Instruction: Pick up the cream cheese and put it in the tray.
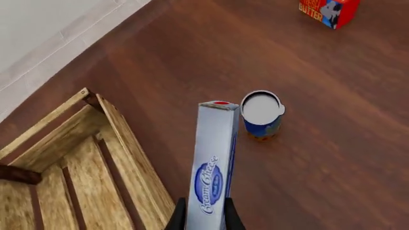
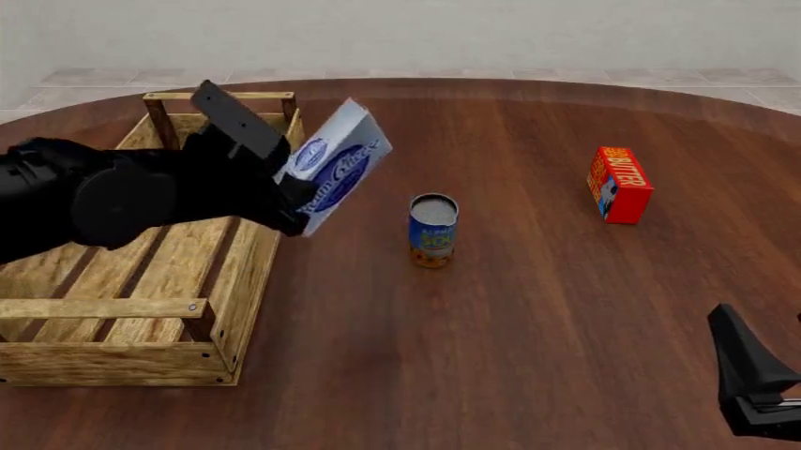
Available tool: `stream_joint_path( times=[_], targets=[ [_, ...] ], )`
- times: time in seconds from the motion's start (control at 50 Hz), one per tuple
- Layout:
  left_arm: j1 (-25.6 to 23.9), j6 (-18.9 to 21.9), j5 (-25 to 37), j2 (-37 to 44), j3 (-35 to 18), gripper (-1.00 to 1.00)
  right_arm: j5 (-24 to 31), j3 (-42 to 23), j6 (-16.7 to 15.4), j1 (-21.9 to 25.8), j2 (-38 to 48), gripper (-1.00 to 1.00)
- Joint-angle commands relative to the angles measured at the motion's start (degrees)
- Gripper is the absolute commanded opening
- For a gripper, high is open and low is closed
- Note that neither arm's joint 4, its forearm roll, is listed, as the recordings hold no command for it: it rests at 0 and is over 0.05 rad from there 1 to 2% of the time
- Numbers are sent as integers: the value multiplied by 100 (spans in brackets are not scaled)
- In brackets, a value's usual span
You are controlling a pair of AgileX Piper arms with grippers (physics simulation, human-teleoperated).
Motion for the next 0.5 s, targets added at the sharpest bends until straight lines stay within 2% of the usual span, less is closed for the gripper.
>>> stream_joint_path(
  times=[0.02, 0.14, 0.24, 0.32, 0.36, 0.5],
  targets=[
    [442, -191, 46, -154, -165, -100, -26, 6, 0, 4, 22, 100],
    [673, -139, 87, -145, -199, -100, -57, 4, 6, 3, 55, 100],
    [900, 132, 37, -173, -95, -100, -49, 4, 1, 8, 44, 100],
    [1096, 74, 86, -108, -201, -100, -5, 3, -24, 27, 13, 100],
    [1198, 246, 59, -96, -125, -100, -9, 3, -11, 17, 10, 100],
    [1515, 267, 74, -72, -134, -100, 38, 4, -14, 23, -56, 100]
  ],
)
